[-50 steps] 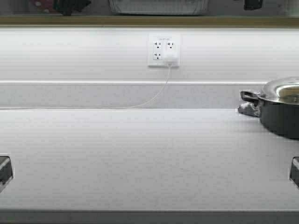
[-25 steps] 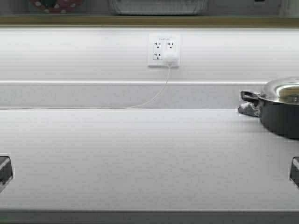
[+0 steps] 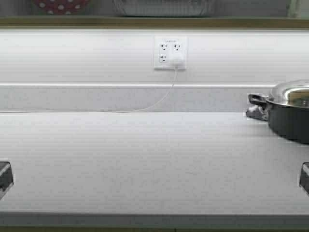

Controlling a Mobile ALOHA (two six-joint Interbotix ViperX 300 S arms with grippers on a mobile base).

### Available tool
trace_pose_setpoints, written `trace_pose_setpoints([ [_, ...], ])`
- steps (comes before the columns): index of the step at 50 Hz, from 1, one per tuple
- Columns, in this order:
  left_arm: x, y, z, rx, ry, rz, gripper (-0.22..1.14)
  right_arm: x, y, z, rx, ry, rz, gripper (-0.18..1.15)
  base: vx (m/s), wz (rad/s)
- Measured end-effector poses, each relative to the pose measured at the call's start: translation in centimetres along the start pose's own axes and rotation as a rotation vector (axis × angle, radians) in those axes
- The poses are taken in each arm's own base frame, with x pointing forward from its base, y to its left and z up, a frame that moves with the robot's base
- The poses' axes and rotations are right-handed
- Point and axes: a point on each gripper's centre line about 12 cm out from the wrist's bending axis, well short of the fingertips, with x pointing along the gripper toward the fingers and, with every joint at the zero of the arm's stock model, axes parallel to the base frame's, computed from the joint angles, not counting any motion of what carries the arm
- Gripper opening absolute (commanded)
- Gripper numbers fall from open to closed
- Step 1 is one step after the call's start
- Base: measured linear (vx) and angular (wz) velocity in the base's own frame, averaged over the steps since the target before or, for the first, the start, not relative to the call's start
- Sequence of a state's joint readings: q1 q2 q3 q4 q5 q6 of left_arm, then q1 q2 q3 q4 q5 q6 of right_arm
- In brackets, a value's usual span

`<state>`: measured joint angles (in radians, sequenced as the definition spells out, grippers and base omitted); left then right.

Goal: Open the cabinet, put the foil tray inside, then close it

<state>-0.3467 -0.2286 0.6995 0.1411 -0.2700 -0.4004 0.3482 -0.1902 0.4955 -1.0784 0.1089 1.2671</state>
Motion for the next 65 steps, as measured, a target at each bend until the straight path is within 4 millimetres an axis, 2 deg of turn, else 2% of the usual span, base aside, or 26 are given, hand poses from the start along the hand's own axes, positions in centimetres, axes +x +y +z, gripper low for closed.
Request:
trace_pose_setpoints([
  [9, -0.7, 0.3, -1.4, -0.008, 0.032, 0.009, 0.05, -1.2, 0.0, -0.4, 0.0, 0.0, 0.006, 0.07, -0.1, 0.02],
  [29, -1.4, 0.4, -1.7, -0.013, 0.034, 0.012, 0.05, -2.4, -0.5, -1.9, -0.002, 0.024, -0.006, 0.07, -0.17, 0.0],
  [44, -1.8, 0.6, -2.6, -0.015, 0.056, 0.019, 0.05, -2.5, -0.4, -1.9, -0.017, 0.022, -0.001, 0.07, -0.26, 0.02],
  [55, -2.2, 0.9, -3.5, -0.024, 0.082, 0.029, 0.05, -3.3, -0.4, -1.5, -0.018, 0.005, 0.004, 0.07, -0.27, -0.05],
  [65, -2.5, 1.1, -3.8, -0.037, 0.088, 0.037, 0.05, -3.5, -0.6, -2.2, -0.035, 0.017, 0.001, 0.07, -0.29, -0.07],
])
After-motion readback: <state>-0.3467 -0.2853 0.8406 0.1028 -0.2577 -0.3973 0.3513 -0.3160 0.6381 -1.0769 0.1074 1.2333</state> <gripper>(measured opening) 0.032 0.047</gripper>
